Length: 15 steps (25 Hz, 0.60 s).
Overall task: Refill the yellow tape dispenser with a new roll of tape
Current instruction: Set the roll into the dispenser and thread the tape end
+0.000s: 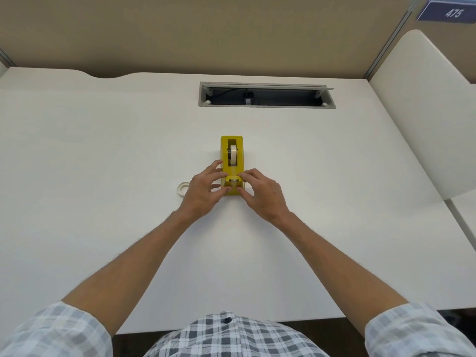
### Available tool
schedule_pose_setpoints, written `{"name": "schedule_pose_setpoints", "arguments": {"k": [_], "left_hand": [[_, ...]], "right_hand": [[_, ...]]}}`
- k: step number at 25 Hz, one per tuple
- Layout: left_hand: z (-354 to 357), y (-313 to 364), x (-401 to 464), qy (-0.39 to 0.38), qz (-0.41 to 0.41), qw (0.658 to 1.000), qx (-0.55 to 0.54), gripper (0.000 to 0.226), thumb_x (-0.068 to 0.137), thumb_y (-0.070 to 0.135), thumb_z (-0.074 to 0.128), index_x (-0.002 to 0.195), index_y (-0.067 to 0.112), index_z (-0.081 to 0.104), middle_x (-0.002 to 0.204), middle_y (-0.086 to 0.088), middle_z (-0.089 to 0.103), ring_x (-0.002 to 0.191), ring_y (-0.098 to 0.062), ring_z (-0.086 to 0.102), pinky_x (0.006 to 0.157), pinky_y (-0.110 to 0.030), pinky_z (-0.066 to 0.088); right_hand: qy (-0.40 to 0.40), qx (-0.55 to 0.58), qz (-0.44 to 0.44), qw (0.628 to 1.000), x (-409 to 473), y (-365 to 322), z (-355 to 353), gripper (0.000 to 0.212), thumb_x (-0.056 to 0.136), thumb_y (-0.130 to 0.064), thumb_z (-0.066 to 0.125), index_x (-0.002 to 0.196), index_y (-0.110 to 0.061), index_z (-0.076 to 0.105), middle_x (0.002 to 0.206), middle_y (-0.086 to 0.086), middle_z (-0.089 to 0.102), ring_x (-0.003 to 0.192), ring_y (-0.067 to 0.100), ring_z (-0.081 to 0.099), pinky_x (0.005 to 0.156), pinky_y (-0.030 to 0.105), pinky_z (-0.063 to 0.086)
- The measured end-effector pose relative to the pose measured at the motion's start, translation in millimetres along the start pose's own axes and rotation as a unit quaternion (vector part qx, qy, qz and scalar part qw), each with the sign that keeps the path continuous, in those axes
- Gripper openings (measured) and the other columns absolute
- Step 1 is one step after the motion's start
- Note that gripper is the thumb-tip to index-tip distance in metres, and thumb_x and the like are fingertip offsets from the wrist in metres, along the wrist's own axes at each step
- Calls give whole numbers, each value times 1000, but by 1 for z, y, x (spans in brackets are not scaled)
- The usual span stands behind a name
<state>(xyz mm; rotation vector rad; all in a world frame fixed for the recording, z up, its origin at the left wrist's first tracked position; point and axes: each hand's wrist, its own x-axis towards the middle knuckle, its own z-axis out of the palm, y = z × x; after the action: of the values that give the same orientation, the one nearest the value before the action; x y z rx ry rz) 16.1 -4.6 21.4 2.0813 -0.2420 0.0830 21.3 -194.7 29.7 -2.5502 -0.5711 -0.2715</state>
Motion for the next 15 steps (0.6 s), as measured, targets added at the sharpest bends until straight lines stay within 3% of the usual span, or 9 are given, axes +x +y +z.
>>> {"name": "schedule_pose_setpoints", "arguments": {"k": [5,9,15], "left_hand": [[-4,5,-6,11,12,998,68,40,83,14,74,122,11,66,144,-3,52,121,-20,58,89,-36,57],[-14,3,-20,62,15,990,124,48,82,18,75,127,9,60,133,-8,62,122,-23,58,101,-41,50],[-36,-26,-44,135,-104,955,243,54,79,32,76,126,10,59,133,-9,57,127,-27,49,99,-45,44]], "right_hand": [[-11,2,27,1000,-2,-4,-3,43,90,-28,66,131,-17,59,121,-4,63,87,17,68,68,34,58],[16,2,47,999,-7,-11,-5,42,90,-34,64,130,-20,60,120,-8,64,90,12,68,66,29,56],[20,20,81,996,-9,-17,-7,39,91,-33,64,127,-21,62,117,-9,64,87,13,67,68,33,56]]}}
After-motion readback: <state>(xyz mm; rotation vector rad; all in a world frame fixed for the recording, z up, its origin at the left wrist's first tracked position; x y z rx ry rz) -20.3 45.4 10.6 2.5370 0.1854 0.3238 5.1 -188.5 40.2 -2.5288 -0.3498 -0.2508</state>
